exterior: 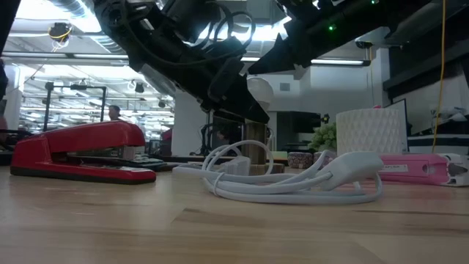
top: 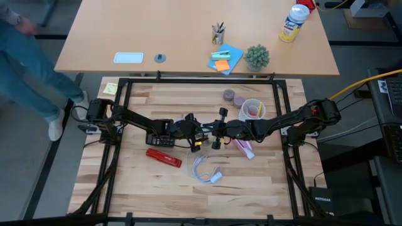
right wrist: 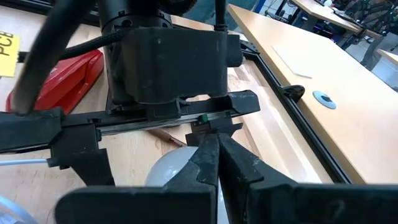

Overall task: Screw lightbulb
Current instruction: Insert the white lightbulb into the golden lamp

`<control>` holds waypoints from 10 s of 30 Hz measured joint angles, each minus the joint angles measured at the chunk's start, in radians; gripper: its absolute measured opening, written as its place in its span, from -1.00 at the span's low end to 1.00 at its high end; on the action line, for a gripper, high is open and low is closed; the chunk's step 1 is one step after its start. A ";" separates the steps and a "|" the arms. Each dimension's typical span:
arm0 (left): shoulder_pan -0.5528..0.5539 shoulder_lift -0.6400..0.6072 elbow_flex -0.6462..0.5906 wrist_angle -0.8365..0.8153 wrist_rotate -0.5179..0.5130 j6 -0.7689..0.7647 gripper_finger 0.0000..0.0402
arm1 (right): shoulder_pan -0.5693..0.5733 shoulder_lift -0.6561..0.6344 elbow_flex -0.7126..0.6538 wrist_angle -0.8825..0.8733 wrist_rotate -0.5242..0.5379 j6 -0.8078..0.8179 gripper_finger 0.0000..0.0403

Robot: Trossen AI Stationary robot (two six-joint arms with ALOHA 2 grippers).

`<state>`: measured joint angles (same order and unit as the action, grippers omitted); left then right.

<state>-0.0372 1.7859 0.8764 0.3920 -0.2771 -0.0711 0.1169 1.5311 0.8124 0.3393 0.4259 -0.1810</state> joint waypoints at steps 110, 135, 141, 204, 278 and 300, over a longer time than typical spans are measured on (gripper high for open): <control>-0.173 -0.174 0.000 -0.119 -0.093 -0.287 -0.98 | -0.178 -0.091 -0.063 -0.152 -0.230 0.019 -0.96; -0.156 -0.147 0.000 -0.149 -0.259 -0.315 -1.00 | -0.176 -0.076 -0.063 -0.158 -0.306 0.019 -0.96; -0.156 -0.147 0.000 -0.151 -0.285 -0.315 -1.00 | -0.175 -0.076 -0.063 -0.165 -0.311 0.019 -0.96; -0.136 -0.147 0.000 -0.301 -0.396 -0.454 -1.00 | -0.097 -0.077 -0.062 -0.201 -0.329 0.071 -0.96; -0.219 -0.113 0.000 -0.153 -0.412 -0.441 -1.00 | -0.098 -0.074 -0.062 -0.116 -0.299 0.104 -0.96; -0.238 -0.115 0.000 -0.228 -0.578 -0.561 -1.00 | -0.095 -0.074 -0.062 -0.117 -0.432 0.125 -0.96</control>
<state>-0.2749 1.6707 0.8764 0.1644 -0.8550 -0.6323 0.0219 1.4567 0.7506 0.2224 -0.0065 -0.0556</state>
